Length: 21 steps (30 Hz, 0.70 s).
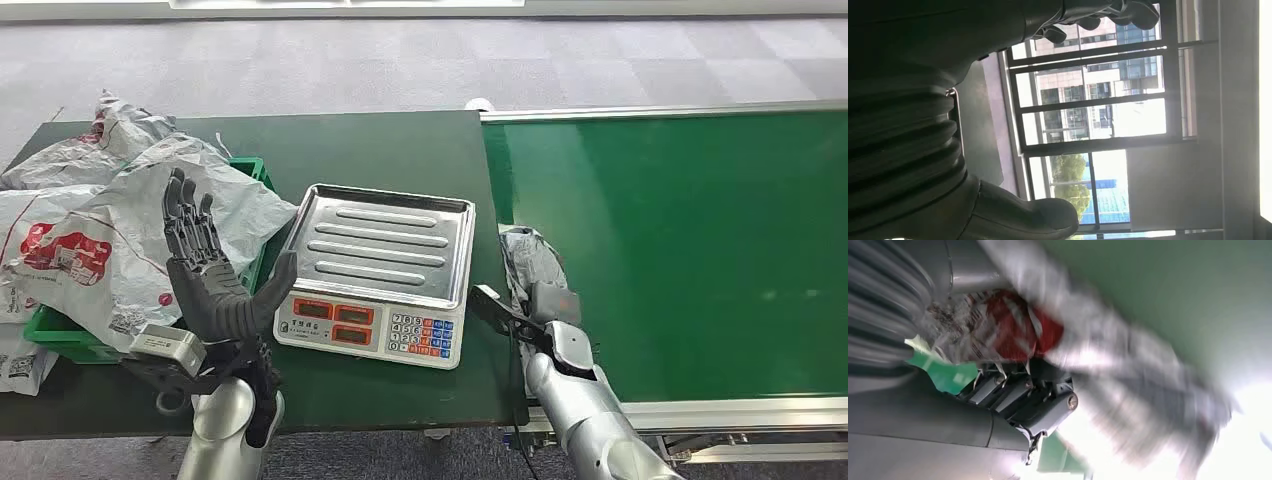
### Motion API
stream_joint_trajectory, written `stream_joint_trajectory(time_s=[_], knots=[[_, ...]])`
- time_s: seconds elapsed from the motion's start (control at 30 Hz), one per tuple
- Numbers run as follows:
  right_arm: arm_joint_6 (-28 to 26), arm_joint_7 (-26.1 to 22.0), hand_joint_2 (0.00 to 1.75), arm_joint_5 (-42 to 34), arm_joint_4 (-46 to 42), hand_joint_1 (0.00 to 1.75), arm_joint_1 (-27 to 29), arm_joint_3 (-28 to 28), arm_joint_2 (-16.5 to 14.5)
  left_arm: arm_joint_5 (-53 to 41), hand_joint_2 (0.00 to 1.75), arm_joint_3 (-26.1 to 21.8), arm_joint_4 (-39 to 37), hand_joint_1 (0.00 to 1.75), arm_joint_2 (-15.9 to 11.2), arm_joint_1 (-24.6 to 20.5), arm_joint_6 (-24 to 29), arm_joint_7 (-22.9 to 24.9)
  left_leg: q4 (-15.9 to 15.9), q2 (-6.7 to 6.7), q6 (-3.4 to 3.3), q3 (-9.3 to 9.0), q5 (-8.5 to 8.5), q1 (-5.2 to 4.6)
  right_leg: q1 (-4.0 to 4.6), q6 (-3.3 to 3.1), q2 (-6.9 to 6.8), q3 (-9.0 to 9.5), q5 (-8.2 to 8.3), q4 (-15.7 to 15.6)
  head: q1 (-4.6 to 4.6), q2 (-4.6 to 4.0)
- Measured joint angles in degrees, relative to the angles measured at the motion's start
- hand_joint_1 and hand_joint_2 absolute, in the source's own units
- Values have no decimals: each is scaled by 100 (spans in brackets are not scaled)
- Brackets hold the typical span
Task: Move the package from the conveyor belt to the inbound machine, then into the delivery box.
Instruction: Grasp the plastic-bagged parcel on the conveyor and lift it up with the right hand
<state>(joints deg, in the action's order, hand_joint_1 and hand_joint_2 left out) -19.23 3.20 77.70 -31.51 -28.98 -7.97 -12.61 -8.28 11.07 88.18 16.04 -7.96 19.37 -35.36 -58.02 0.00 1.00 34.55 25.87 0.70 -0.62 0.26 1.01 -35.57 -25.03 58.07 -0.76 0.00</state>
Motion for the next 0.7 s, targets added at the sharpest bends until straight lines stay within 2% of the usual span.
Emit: stream_joint_trajectory(time_s=[0.27,0.4,0.47,0.57,0.7], knots=[[-223,228,175,-217,-1884,175,462,414,-166,-37,175,-102,168,0,-2,164,36,-31,0,-21,0,5,-1,-7,9,-6,-17,5,-10,0,1,0],[-1286,103,175,-208,-2839,175,780,566,-179,-50,175,-113,174,0,-2,169,47,-73,-2,-36,-2,7,-1,-17,0,-3,-35,6,-11,-1,2,0],[-1572,58,175,-189,-3533,175,958,638,-179,-48,175,-113,144,0,-2,161,48,-102,-3,-39,-4,7,1,-21,-2,-2,-40,7,-11,-1,2,0],[-1657,20,175,-169,-4182,175,1114,685,-179,-32,175,-113,93,0,-2,144,48,-135,-3,-38,-6,6,3,-23,-3,-1,-41,7,-12,-2,2,0],[-1682,8,175,-166,-4371,175,1170,701,-179,-16,175,-113,65,0,-2,132,48,-152,-3,-38,-6,6,3,-23,-3,1,-41,7,-13,-2,2,0]])
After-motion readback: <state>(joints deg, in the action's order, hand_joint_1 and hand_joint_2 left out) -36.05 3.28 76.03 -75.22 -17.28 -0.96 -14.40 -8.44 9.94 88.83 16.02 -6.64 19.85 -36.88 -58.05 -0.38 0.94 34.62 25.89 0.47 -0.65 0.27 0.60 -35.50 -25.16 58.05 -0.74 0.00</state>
